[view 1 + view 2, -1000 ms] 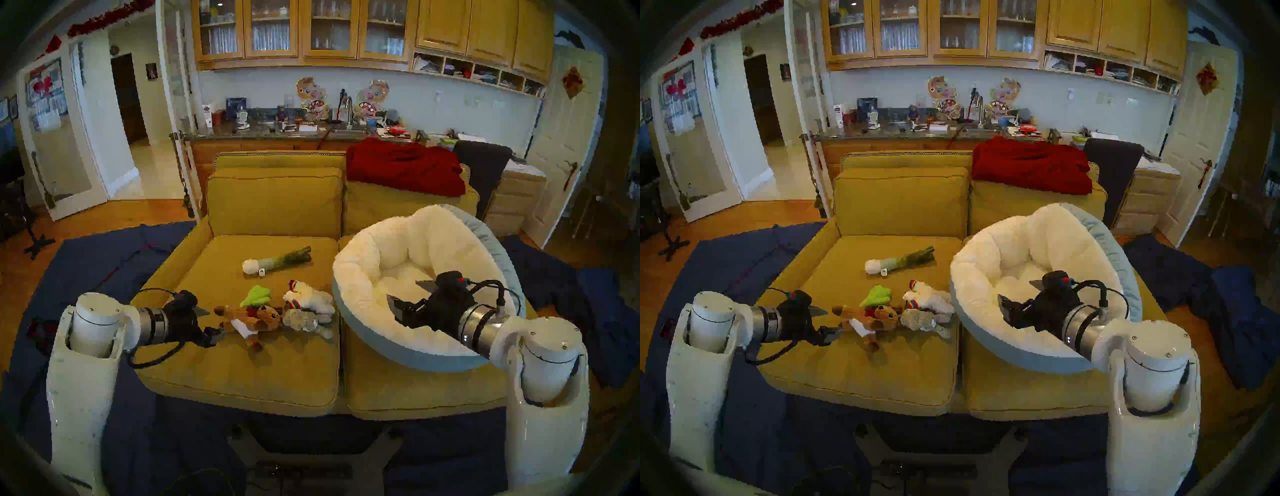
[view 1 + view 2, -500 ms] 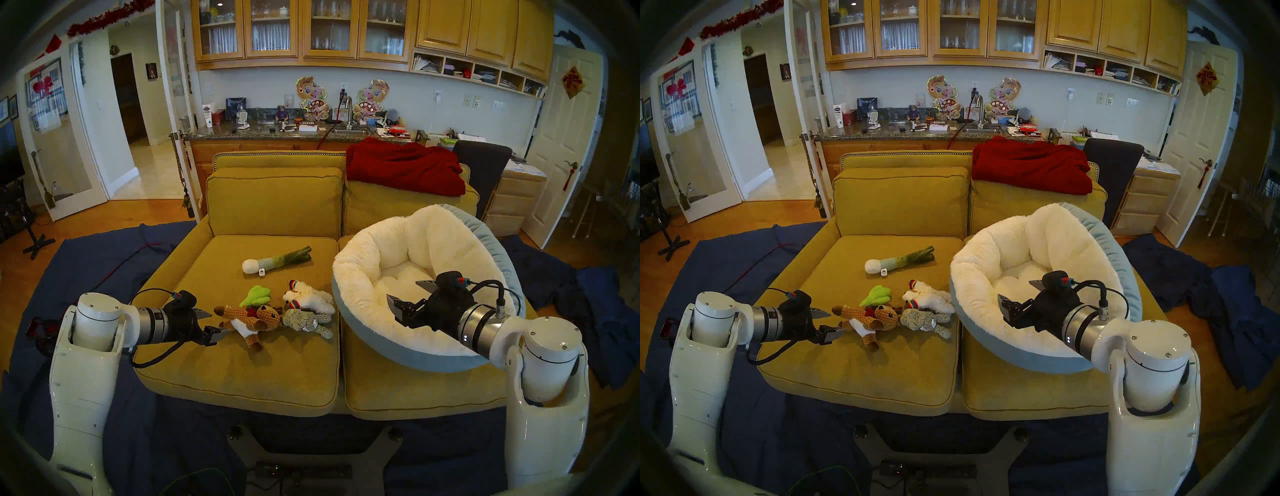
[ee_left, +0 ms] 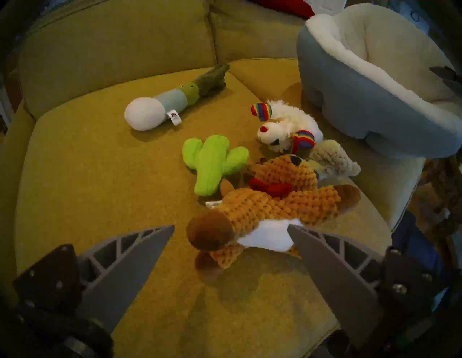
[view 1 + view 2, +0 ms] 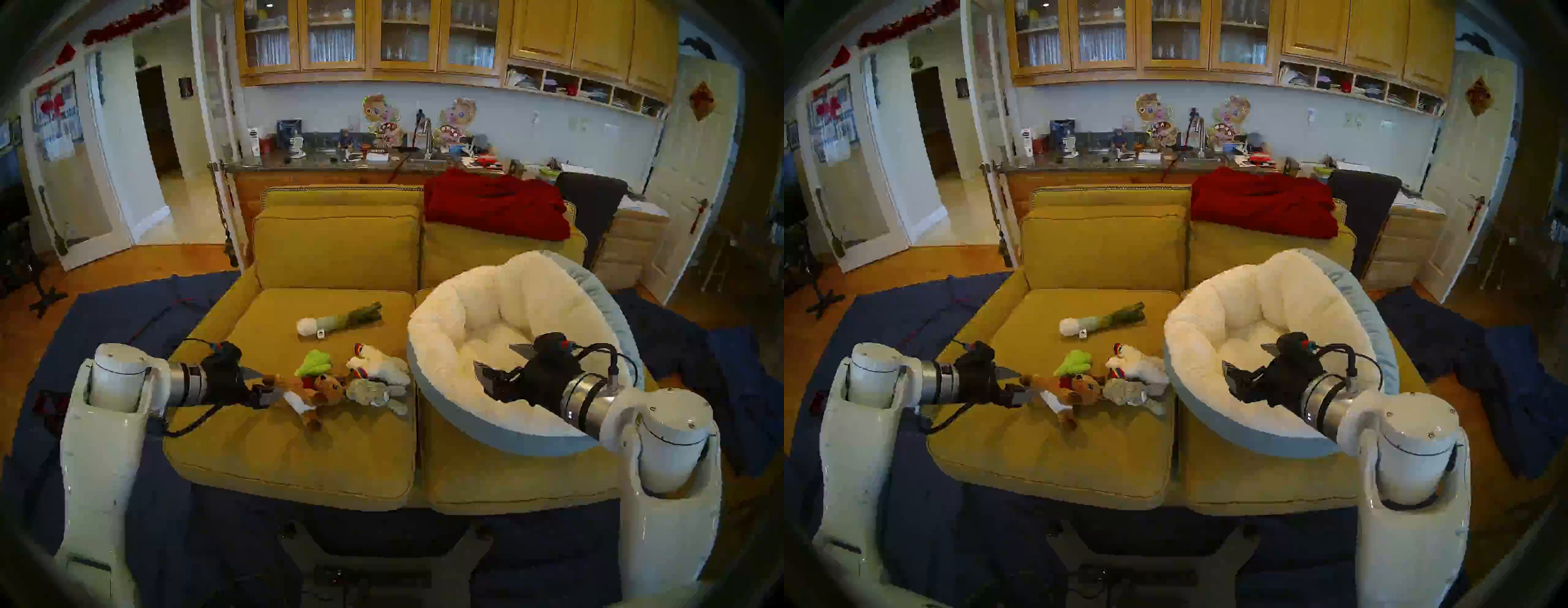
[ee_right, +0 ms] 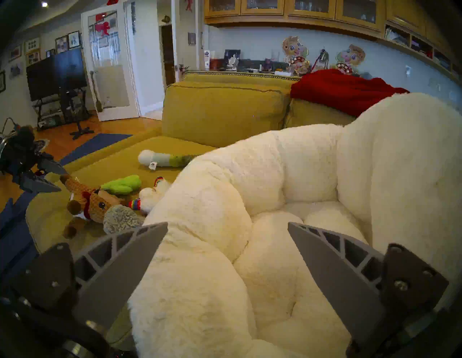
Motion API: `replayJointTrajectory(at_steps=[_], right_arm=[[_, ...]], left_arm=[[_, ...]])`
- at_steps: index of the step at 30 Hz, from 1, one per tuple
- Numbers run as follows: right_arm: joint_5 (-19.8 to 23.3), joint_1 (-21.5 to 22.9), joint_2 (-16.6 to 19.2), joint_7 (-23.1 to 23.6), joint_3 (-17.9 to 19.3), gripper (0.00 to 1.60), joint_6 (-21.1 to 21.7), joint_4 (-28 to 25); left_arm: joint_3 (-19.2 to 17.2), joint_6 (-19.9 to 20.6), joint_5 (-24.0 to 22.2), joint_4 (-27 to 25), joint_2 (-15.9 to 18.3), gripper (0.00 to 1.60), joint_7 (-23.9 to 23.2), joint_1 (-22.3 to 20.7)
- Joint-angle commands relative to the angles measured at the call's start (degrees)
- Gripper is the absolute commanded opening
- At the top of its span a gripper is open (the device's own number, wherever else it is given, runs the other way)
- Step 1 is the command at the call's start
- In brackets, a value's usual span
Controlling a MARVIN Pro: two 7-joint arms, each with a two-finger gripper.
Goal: Put toys into dog bed
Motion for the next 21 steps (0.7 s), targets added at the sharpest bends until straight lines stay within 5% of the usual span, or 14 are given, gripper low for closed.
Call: replayJointTrajectory(at_steps=[1, 15, 16, 17, 21], right_arm=[[0.07, 0.65, 0.05, -0.03, -0.12, 1.6, -0.15, -1.61], [0.07, 0.65, 0.05, -0.03, -0.12, 1.6, -0.15, -1.61], [0.07, 0.65, 0.05, -0.03, -0.12, 1.6, -0.15, -1.61], [0.07, 0.65, 0.05, -0.03, -0.12, 1.6, -0.15, -1.61], [0.07, 0.65, 0.05, -0.03, -0.12, 1.6, -0.15, -1.62]], left_arm=[[1.3, -0.67, -0.53, 1.02, 0.29, 1.6, -0.43, -3.66], [2.32, -2.57, -0.26, 2.62, 0.47, 1.6, 0.4, -4.15], [2.3, -2.64, -0.25, 2.65, 0.41, 1.32, 0.47, -4.17], [2.28, -2.67, -0.24, 2.66, 0.34, 0.88, 0.55, -4.18], [2.24, -2.9, -0.15, 2.62, 0.26, 0.59, 0.76, -4.15]])
